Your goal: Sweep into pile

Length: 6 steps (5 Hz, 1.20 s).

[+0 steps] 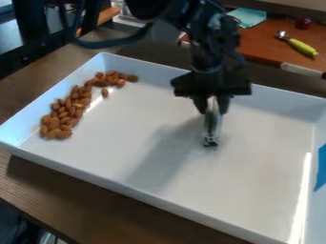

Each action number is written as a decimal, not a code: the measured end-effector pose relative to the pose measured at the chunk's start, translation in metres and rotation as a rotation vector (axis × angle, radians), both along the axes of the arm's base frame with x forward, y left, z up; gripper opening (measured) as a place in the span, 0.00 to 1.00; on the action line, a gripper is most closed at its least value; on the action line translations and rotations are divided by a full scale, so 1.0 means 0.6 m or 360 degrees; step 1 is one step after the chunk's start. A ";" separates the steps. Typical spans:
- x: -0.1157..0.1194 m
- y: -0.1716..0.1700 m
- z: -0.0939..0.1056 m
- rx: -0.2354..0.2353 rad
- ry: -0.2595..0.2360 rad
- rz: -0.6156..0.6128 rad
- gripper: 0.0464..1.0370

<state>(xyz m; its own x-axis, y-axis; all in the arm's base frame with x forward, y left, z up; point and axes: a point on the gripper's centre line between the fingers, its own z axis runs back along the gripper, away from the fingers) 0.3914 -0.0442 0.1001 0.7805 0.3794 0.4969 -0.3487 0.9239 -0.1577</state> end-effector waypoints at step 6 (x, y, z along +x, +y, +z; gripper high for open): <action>-0.030 0.227 0.002 0.0199 -0.0056 0.0298 0.29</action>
<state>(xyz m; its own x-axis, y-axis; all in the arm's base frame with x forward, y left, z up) 0.3733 0.0919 0.1011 0.6837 0.4498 0.5747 -0.5121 0.8568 -0.0613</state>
